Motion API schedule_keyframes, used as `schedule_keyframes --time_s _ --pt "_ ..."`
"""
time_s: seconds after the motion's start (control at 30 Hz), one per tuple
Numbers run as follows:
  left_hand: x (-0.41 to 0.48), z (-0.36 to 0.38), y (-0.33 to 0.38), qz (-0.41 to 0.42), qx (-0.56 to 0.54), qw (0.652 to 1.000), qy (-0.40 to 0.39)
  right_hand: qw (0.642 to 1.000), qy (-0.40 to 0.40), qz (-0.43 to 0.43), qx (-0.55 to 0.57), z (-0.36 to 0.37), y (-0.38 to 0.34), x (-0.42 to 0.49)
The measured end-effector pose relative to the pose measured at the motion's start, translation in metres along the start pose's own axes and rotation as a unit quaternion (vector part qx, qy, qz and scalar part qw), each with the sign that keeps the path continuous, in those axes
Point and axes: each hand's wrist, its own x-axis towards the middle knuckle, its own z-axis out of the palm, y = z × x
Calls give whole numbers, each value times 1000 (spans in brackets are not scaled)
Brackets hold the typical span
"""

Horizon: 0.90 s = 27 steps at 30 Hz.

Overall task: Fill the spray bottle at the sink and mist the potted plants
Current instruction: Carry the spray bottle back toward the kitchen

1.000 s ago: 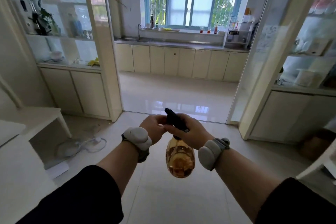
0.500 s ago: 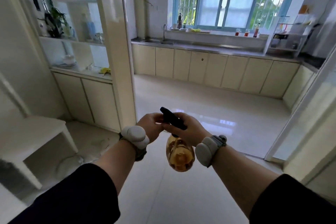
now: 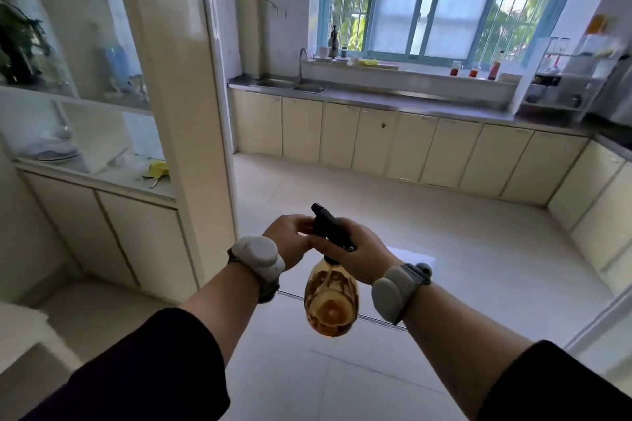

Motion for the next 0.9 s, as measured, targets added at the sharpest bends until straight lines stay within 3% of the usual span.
schedule_keyframes --time_s 0.2,0.37,0.67,0.9 --pt "178 6 -28 28 18 999 -27 999 22 23 20 -45 67 154" --pt "337 1 -49 -4 25 1000 -6 999 -2 22 33 -88 125 312" --pt "523 -54 -81 -46 1 997 69 999 -32 15 18 -110 156 528" --pt "716 -111 -143 -34 -1 999 42 999 -33 -11 -11 -110 190 725"
